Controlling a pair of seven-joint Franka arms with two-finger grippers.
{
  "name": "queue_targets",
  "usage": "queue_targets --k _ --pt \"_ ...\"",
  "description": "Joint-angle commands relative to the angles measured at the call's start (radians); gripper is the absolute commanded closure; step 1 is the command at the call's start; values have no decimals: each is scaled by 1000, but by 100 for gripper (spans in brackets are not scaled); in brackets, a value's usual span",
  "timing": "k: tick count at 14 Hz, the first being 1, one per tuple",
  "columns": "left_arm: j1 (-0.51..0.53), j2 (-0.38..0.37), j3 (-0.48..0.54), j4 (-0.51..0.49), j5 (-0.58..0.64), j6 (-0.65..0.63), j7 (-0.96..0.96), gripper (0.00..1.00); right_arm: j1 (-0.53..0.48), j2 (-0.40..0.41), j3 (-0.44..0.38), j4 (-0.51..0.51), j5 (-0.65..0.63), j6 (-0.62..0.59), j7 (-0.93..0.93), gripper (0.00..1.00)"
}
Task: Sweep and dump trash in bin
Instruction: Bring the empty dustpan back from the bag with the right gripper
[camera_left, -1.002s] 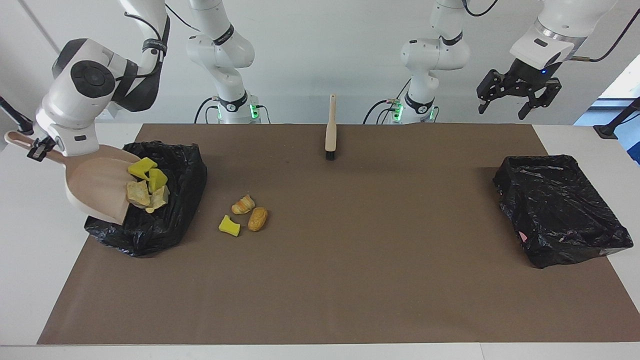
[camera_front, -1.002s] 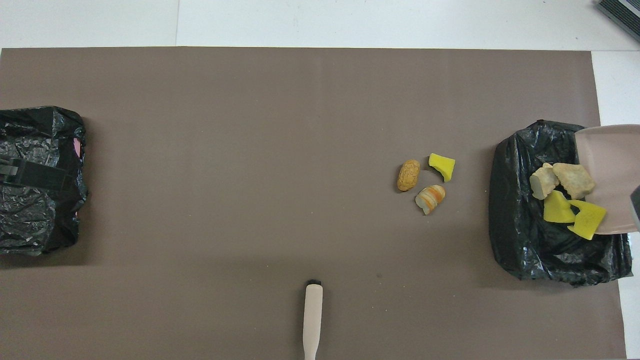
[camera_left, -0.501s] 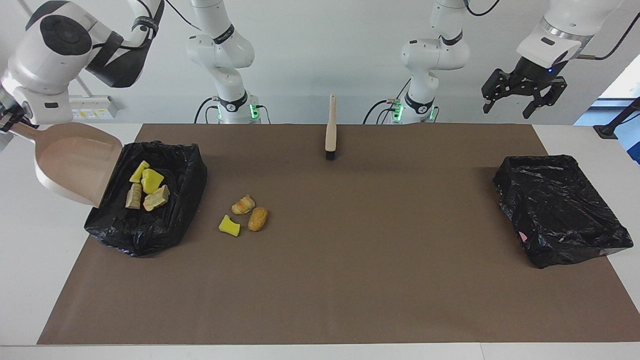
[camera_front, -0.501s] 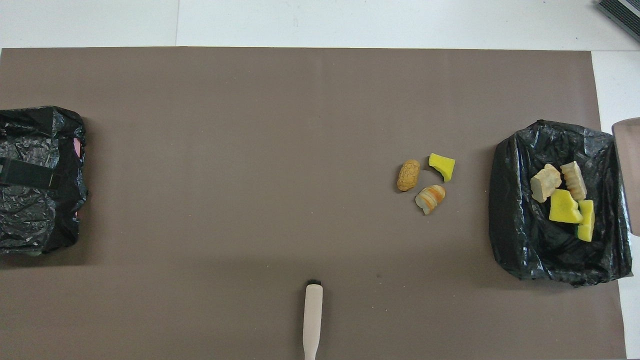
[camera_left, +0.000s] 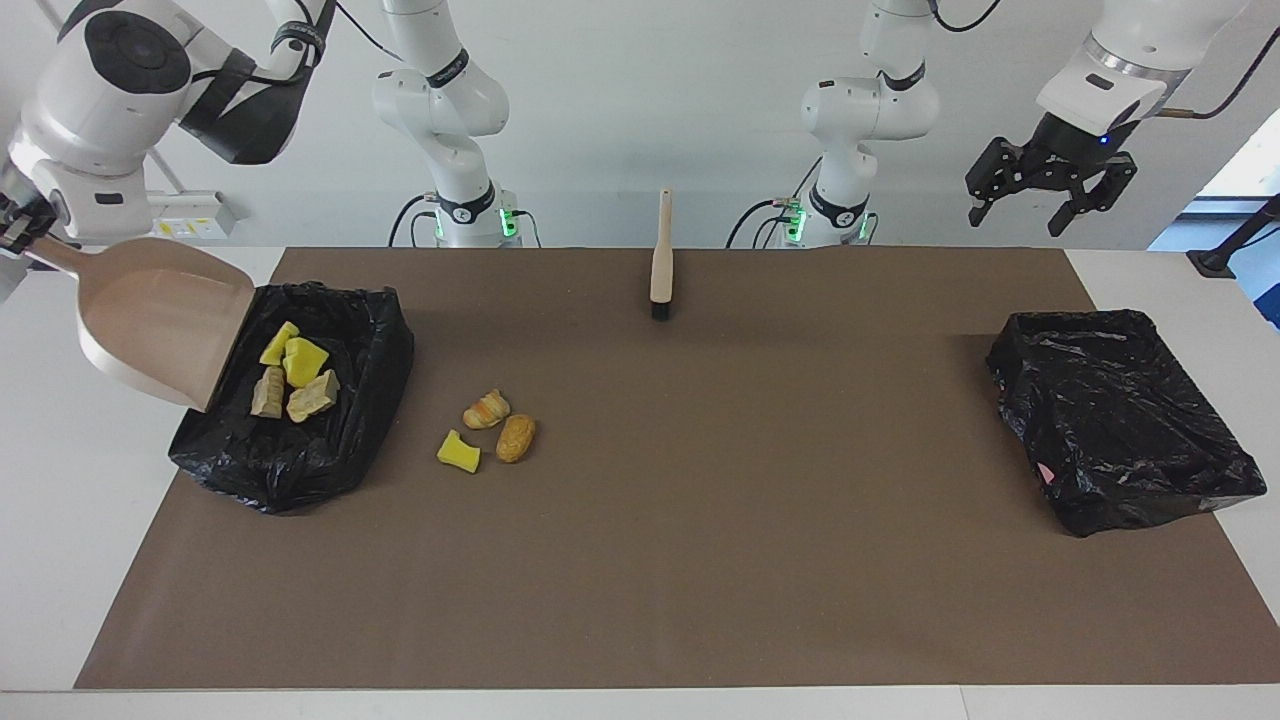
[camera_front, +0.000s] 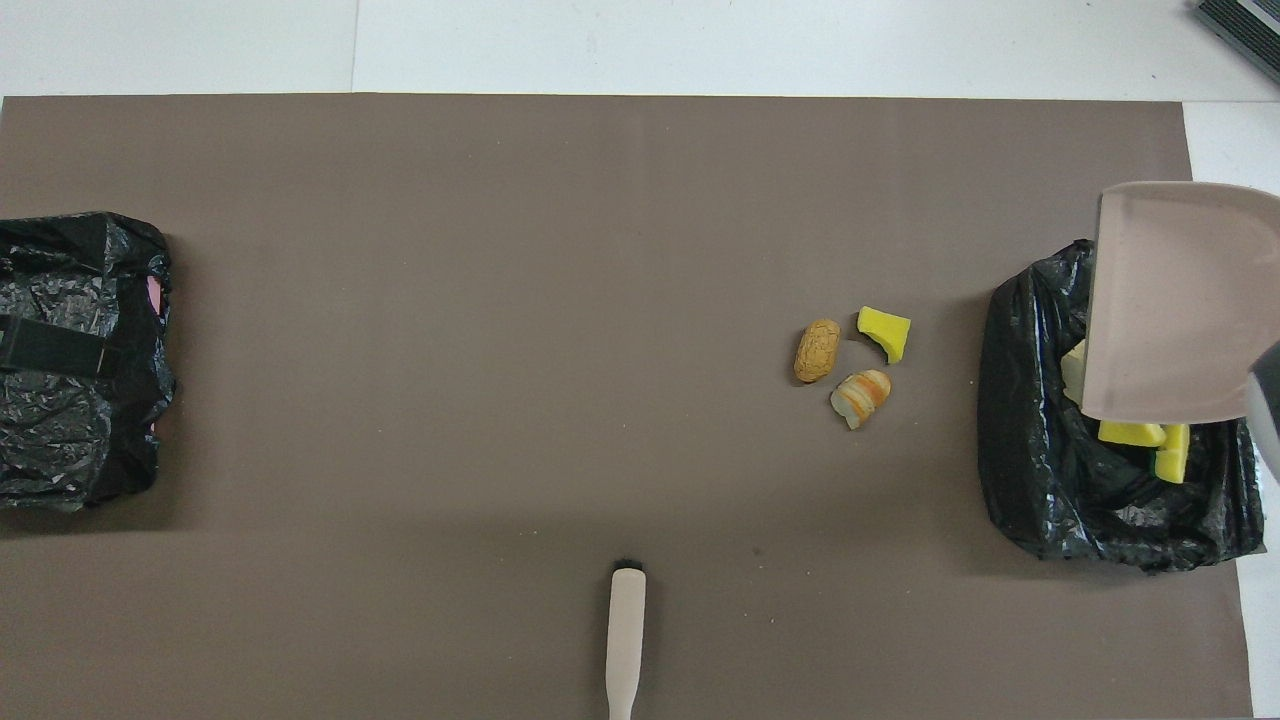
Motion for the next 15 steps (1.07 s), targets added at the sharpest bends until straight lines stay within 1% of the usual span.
queue_targets --k 1,4,7,9,10,12,15 --pt "8 -3 -5 13 14 -17 5 0 63 10 2 3 79 -51 177 100" --pt "8 -1 -5 13 13 -17 5 0 156 23 2 3 151 -91 368 100" --pt "8 -1 -5 13 14 -17 5 0 215 53 2 3 222 -113 591 100" --pt "8 -1 -5 13 13 -17 5 0 267 83 2 3 269 -115 843 100" --pt "8 -1 -5 11 14 -17 5 0 293 105 2 6 286 -113 923 100" --pt "8 -3 -5 13 13 -17 5 0 341 147 0 12 369 -107 1052 100" --pt "8 -1 -5 13 13 -17 5 0 362 178 2 15 472 -90 1237 100"
